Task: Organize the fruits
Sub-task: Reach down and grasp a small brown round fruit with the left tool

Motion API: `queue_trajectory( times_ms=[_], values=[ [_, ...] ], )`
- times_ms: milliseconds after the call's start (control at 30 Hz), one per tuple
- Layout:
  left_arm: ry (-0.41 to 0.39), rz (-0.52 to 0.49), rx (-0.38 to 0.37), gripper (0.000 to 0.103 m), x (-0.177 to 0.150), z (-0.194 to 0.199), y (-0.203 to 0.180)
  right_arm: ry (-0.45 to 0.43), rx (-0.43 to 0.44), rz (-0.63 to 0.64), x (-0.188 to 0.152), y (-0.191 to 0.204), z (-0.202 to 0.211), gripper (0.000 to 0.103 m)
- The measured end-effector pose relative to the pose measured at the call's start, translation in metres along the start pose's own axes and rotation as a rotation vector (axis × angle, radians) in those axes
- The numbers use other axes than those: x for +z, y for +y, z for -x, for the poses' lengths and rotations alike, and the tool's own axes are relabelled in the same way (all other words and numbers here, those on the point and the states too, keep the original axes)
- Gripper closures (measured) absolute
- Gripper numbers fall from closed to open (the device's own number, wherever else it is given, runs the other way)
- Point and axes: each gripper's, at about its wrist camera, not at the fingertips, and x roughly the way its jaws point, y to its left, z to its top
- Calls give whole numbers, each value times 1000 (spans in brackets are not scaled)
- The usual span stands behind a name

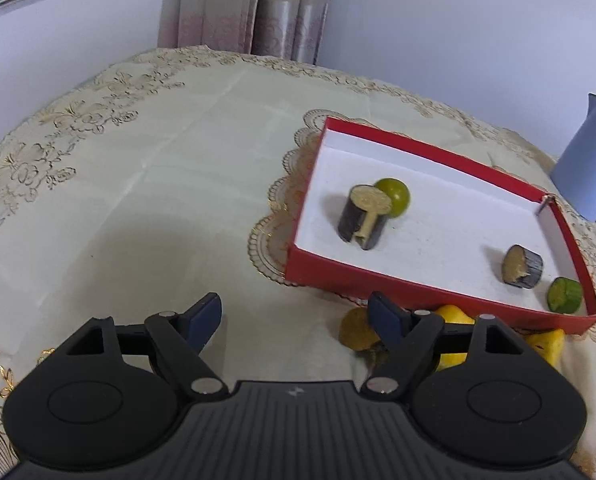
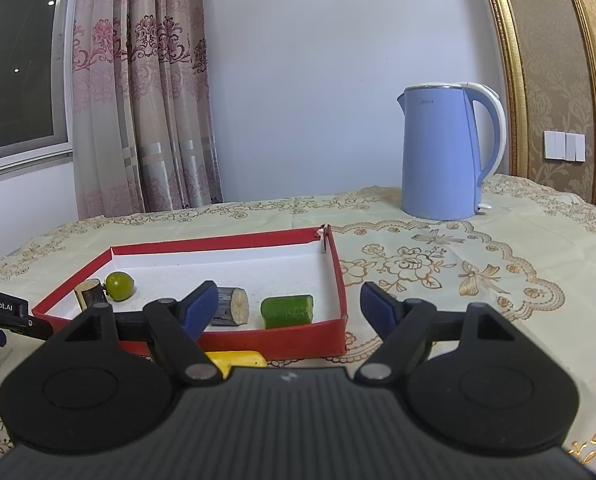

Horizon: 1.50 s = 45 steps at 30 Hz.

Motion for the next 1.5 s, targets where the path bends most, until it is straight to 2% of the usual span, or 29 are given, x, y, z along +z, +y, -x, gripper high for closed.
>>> queue_trajectory(
  times_ms=[100,233,433,600,867,1100,1133,1167,1233,1333,1500],
  values=[
    [1,8,-3,23,1,2,1,0,2,-4,0,-1,0,25],
    [3,-2,32,21,2,0,2,0,2,-4,0,-1,0,25],
    [31,56,-93,21,4,-2,5,0,1,-5,0,-1,0,25],
    [36,33,-69,21,3,-10,-3,0,2,-6,-1,-1,-1,25],
    [21,13,-71,22,-1,-8,-8,1,1,-7,-1,-1,0,25],
    [25,56,-65,26,6,-16,-4,5,1,-11,-2,-1,-1,25],
    [22,48,-68,36,5,-15,-5,5,1,-11,-1,-1,-1,25],
    [20,32,-70,52,4,-14,-7,4,1,-12,-1,-1,-1,24],
    [42,22,-91,61,2,-12,-10,5,0,-14,-1,-2,-1,24],
    [49,-2,-90,62,0,-10,-13,7,-1,-17,-1,-3,-2,23],
    [63,13,-110,63,0,-8,-10,5,-2,-19,-1,-3,-1,23]
  ],
)
